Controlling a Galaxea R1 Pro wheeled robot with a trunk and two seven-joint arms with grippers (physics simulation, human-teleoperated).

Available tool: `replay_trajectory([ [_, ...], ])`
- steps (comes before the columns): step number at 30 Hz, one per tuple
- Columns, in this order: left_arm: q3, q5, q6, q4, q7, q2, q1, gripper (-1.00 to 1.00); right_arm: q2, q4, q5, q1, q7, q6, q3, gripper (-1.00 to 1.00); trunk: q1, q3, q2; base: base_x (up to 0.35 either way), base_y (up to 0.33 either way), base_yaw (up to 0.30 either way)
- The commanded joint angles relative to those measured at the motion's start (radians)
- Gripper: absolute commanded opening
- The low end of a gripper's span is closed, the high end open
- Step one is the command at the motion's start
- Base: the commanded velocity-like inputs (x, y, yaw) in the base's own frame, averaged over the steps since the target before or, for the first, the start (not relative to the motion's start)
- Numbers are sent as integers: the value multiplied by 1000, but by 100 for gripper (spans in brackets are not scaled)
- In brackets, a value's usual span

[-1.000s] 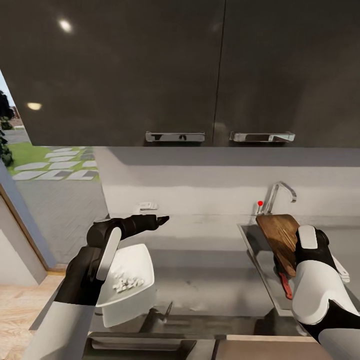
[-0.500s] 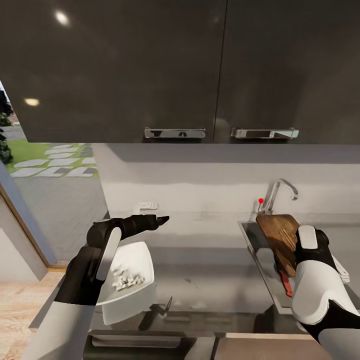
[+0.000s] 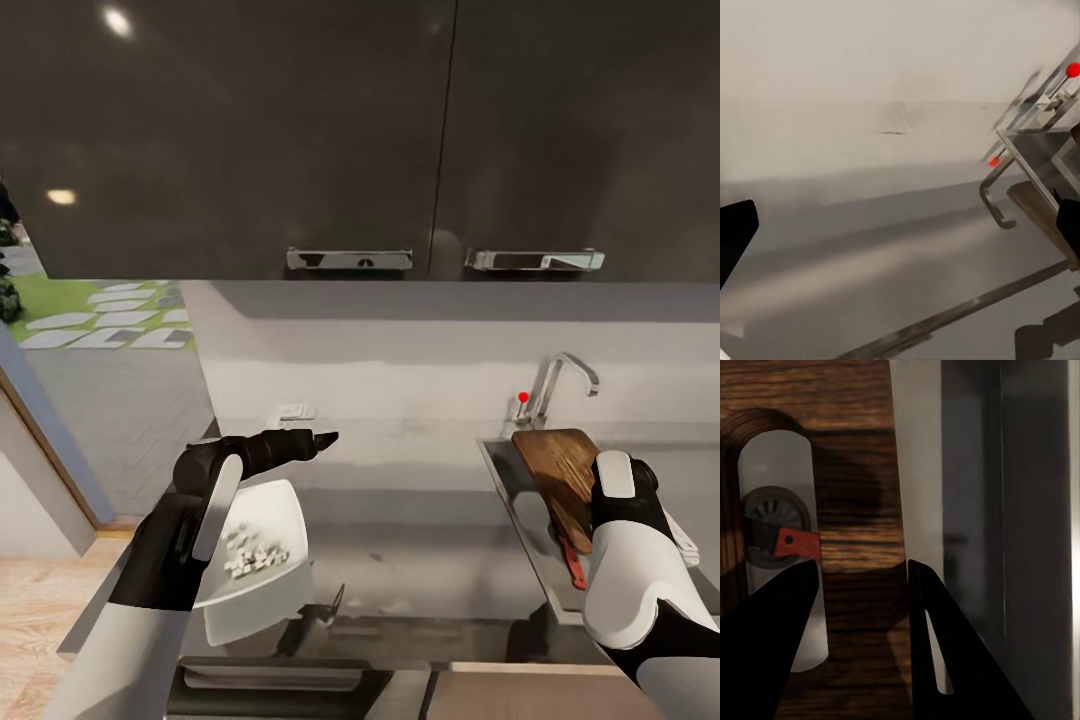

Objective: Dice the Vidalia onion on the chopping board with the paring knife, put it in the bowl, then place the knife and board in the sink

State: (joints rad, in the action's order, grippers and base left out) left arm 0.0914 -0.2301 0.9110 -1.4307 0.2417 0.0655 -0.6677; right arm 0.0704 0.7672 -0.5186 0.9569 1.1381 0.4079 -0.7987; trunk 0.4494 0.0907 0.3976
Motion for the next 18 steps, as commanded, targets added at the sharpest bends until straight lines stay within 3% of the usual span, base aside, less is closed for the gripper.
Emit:
replay_trajectory([
  [1,-1,2,5,-1,4,0,-1,100,0,1,-3,1,4,9,0,-100,1,3,2,0,0,0],
  [18,-1,2,6,-23,4,0,-1,100,0,1,-3,2,4,10,0,-100,1,4,2,12,-18,0],
])
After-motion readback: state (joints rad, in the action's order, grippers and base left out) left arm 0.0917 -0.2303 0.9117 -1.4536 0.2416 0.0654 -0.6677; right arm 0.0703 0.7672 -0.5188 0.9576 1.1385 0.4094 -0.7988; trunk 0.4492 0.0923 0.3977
